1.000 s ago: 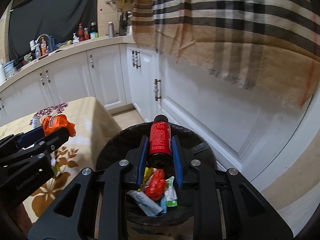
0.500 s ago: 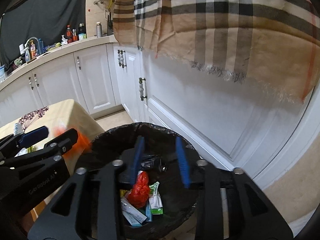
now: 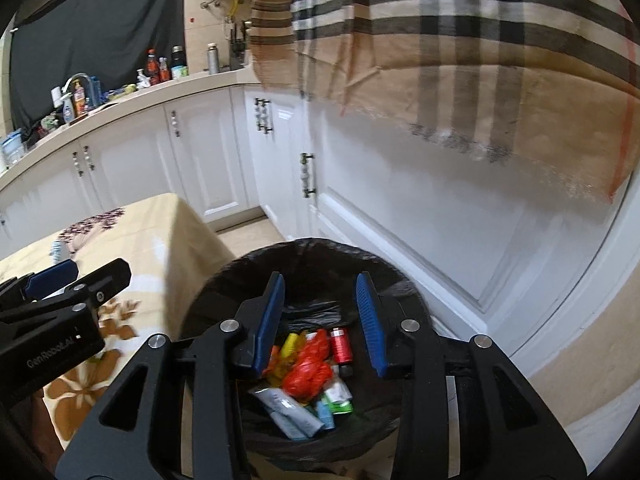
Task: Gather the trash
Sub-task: 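Hold both items over the bin and open both tools to drop them, then grasp the crumpled white wrapper with the right tool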
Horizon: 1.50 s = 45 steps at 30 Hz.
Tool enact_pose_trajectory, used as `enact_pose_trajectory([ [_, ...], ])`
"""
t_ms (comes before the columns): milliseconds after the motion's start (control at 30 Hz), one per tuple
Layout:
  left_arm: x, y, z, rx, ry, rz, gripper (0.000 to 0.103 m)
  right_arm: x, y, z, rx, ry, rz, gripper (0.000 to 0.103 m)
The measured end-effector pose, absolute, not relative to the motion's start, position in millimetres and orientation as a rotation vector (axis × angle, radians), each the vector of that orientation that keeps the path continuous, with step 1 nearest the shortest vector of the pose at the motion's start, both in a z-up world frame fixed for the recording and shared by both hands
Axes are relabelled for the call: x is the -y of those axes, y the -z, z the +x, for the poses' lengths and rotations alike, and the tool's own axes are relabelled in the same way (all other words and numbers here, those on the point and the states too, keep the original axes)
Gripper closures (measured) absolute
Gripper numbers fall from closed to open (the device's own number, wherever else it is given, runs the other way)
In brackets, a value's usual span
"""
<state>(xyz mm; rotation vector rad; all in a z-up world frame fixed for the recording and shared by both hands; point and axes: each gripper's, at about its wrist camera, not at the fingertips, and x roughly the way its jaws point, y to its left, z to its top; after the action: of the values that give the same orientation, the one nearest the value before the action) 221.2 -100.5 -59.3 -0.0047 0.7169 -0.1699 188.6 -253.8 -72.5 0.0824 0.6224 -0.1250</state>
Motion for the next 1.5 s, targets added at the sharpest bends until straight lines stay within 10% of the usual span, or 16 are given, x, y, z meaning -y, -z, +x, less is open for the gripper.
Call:
enact_pose_trajectory([
  [1500,-142.1,78.8,146.3,-0.786,-0.233,-0.187,0.029,73.8,92.0,218.7,-0.833,-0.190,-0.060,0.060],
])
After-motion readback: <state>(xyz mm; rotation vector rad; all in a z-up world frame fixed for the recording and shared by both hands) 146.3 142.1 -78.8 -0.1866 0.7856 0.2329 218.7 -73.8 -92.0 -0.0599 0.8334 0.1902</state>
